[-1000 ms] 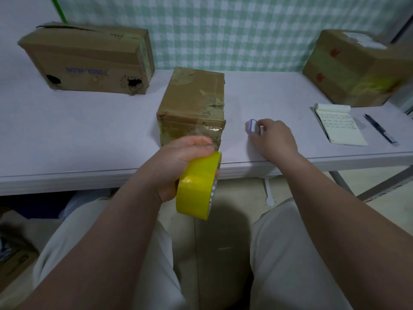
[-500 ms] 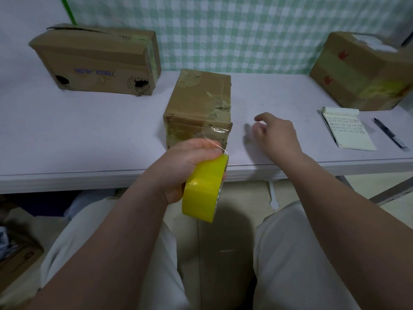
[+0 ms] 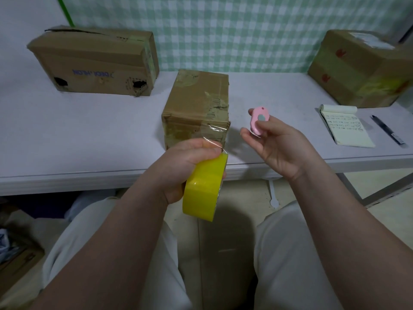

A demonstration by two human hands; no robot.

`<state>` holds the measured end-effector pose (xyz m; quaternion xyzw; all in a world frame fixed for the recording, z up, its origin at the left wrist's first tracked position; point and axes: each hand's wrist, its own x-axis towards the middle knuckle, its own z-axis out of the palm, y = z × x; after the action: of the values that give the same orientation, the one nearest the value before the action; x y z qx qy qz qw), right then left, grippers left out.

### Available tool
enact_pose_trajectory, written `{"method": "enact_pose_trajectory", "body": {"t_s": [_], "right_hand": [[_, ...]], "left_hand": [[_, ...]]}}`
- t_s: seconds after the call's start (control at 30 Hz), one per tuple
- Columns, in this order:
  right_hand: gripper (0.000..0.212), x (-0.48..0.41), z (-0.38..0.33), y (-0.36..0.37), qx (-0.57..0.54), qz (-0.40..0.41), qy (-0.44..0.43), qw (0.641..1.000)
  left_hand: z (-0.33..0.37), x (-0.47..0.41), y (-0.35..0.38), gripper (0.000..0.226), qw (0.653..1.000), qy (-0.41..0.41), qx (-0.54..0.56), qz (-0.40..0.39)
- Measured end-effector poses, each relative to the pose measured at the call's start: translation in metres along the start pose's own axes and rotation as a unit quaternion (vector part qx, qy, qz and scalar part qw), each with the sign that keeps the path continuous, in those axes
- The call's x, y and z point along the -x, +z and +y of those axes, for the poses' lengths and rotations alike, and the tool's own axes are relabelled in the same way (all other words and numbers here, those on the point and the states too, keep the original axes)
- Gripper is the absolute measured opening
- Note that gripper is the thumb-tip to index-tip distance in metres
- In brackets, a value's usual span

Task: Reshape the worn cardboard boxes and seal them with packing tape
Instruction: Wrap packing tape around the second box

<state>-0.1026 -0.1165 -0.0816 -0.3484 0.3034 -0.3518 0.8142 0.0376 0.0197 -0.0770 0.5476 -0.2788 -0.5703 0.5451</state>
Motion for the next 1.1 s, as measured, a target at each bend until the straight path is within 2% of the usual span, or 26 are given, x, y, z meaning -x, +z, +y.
{"method": "enact_pose_trajectory", "body": {"t_s": [0.2,0.37,0.43,0.53,0.7,0.9,1.03,1.1], "right_hand": [[0.020,0.011,-0.003,0.015,0.105,-0.006,-0.035,0.994],[0.036,0.016,-0.006,0.021,0.293,-0.044,-0.065,0.953],[0.043,0.017,-0.006,0.025,0.294,-0.050,-0.074,0.952],[0.035,0.019,-0.005,0.031,0.266,-0.064,-0.082,0.958],[0.027,0.021,-0.005,0.040,0.286,-0.065,-0.098,0.951],[0.029,0.021,-0.005,0.045,0.363,-0.090,-0.130,0.918],[0.021,0.018,-0.004,0.047,0.377,-0.105,-0.108,0.914],[0.019,0.016,-0.005,0.046,0.404,-0.114,-0.114,0.900]], "left_hand": [[0.000,0.001,0.001,0.018,1.000,-0.001,0.001,0.000],[-0.001,0.001,0.002,0.015,1.000,-0.001,0.003,0.007],[-0.002,0.001,0.001,0.014,1.000,-0.002,-0.004,0.014],[-0.002,0.001,0.001,0.014,1.000,-0.002,0.001,0.024],[-0.002,0.002,0.002,0.021,0.999,-0.001,0.016,0.027],[-0.001,0.002,0.003,0.023,0.997,-0.014,0.039,0.058],[0.000,0.002,0.005,0.025,0.996,-0.024,0.046,0.069],[0.000,0.002,0.004,0.024,0.996,-0.028,0.051,0.070]]}}
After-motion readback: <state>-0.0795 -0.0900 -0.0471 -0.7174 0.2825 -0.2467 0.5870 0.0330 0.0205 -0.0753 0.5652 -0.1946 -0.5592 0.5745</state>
